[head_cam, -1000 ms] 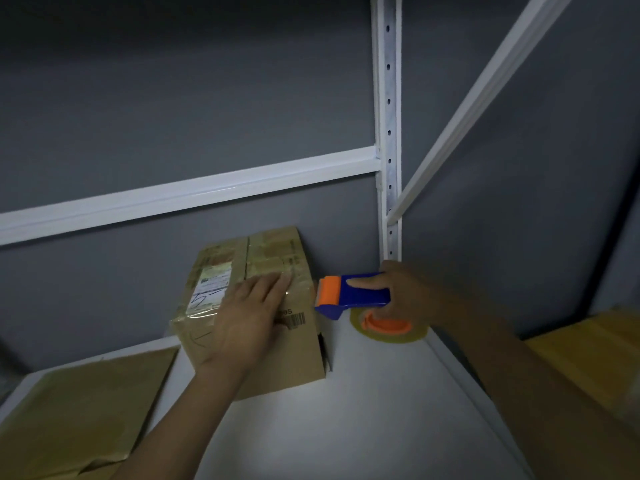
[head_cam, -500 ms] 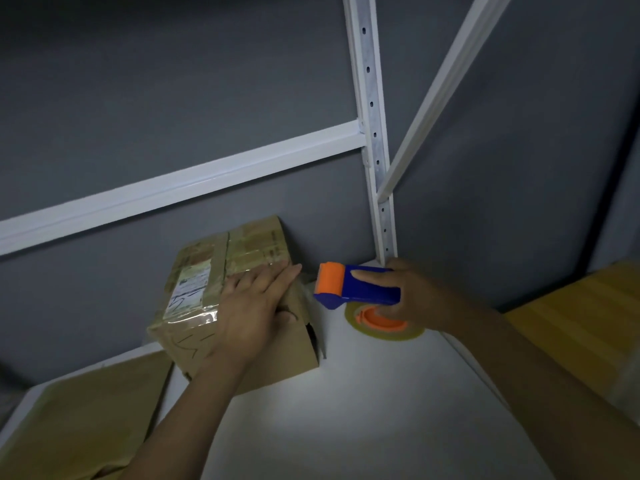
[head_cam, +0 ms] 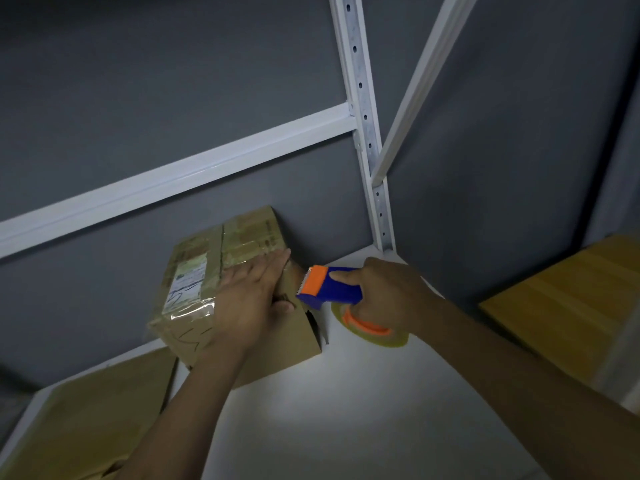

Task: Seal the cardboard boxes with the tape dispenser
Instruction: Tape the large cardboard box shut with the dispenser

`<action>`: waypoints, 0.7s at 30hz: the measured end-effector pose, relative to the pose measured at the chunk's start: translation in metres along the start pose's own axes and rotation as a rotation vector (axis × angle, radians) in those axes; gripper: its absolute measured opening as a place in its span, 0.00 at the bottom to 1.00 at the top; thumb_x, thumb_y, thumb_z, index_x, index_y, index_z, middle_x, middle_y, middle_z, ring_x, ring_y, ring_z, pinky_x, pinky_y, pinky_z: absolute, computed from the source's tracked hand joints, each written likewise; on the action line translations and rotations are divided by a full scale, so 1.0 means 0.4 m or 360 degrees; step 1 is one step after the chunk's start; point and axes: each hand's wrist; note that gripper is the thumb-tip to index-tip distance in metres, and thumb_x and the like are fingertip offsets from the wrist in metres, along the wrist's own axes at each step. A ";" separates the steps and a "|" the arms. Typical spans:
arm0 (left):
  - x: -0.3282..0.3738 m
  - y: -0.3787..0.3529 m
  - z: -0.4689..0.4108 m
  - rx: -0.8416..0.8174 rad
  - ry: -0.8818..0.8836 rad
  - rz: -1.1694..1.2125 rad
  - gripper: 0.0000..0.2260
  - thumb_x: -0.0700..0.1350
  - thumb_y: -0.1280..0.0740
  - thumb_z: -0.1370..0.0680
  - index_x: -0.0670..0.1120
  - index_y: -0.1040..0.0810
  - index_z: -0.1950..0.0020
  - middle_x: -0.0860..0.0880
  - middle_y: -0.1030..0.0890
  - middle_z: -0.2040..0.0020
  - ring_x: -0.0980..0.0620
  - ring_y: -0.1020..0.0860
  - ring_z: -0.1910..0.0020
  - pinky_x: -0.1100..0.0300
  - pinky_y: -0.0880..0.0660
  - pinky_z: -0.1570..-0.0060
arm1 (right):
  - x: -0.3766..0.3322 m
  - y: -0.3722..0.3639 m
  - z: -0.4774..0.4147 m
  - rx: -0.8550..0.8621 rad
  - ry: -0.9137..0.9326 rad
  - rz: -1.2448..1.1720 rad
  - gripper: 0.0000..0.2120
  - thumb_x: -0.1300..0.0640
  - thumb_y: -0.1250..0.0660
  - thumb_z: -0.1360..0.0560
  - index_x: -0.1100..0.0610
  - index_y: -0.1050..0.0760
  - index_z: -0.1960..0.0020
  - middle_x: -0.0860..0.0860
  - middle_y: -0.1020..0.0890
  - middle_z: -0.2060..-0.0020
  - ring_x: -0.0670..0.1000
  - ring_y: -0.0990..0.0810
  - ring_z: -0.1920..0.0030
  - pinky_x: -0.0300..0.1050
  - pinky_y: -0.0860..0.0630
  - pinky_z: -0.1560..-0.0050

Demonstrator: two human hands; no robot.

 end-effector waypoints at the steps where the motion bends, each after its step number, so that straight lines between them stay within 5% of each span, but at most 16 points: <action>1: 0.001 0.000 -0.001 -0.0012 0.0025 0.0022 0.32 0.68 0.45 0.24 0.50 0.34 0.27 0.45 0.24 0.34 0.40 0.23 0.39 0.44 0.28 0.42 | -0.007 -0.006 -0.001 -0.0004 -0.0038 -0.0069 0.31 0.47 0.35 0.23 0.48 0.43 0.24 0.54 0.27 0.37 0.51 0.27 0.39 0.35 0.37 0.50; 7: 0.008 0.010 -0.002 -0.0107 0.0083 0.0038 0.35 0.67 0.41 0.28 0.49 0.34 0.27 0.44 0.24 0.35 0.40 0.23 0.41 0.45 0.28 0.43 | -0.040 -0.007 0.009 -0.0001 -0.0288 -0.0517 0.31 0.51 0.30 0.28 0.46 0.35 0.27 0.50 0.22 0.41 0.50 0.23 0.50 0.38 0.30 0.57; 12: 0.021 0.043 0.009 -0.0230 0.0152 0.0153 0.37 0.59 0.30 0.27 0.49 0.39 0.23 0.43 0.30 0.28 0.39 0.29 0.33 0.45 0.34 0.34 | -0.022 -0.021 0.052 -0.0079 -0.0445 -0.0818 0.23 0.52 0.28 0.30 0.48 0.24 0.36 0.49 0.19 0.50 0.48 0.21 0.53 0.43 0.25 0.52; 16: -0.001 0.066 0.012 -0.0237 0.0208 0.0419 0.35 0.56 0.29 0.27 0.48 0.39 0.24 0.46 0.33 0.26 0.41 0.28 0.35 0.47 0.29 0.40 | 0.047 -0.060 0.091 -0.0087 -0.0698 -0.1614 0.14 0.59 0.26 0.31 0.49 0.19 0.46 0.46 0.15 0.57 0.44 0.17 0.58 0.38 0.21 0.56; 18: -0.018 0.077 0.010 -0.0233 0.0122 0.0378 0.32 0.56 0.30 0.26 0.48 0.35 0.25 0.50 0.39 0.23 0.40 0.31 0.31 0.46 0.30 0.38 | 0.066 -0.082 0.090 -0.0159 -0.0791 -0.1826 0.11 0.62 0.27 0.30 0.53 0.18 0.48 0.47 0.16 0.63 0.42 0.18 0.65 0.34 0.24 0.65; 21: -0.055 0.080 0.020 -0.0223 0.0002 0.0169 0.34 0.66 0.41 0.28 0.52 0.33 0.25 0.47 0.33 0.25 0.38 0.31 0.32 0.43 0.31 0.36 | 0.073 -0.119 0.078 -0.0310 -0.0880 -0.1731 0.12 0.58 0.27 0.29 0.54 0.20 0.46 0.51 0.16 0.57 0.46 0.18 0.60 0.38 0.23 0.61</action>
Point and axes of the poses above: each hand's wrist, its own z-axis away from the middle knuckle, its own y-axis out of the back of the hand, x = y × z
